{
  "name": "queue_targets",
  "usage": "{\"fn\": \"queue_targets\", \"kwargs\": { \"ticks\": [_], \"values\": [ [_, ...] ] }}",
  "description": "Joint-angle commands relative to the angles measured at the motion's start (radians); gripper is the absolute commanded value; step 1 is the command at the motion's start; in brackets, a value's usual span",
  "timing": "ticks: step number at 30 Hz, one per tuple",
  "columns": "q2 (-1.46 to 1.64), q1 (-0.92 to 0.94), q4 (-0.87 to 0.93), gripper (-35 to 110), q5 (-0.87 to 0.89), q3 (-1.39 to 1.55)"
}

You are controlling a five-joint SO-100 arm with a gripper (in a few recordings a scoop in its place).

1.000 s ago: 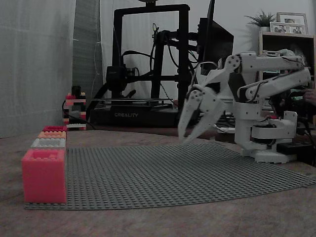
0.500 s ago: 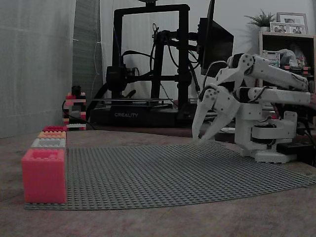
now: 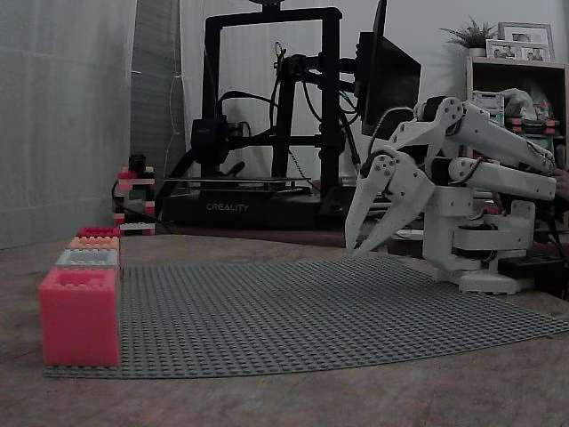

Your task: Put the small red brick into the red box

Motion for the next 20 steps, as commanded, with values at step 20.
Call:
{"fn": "queue_targets", "kwargs": {
  "ticks": [20],
  "values": [
    [0.011, -0.025, 0.031, 0, 0.012, -0.005]
  ]
}}
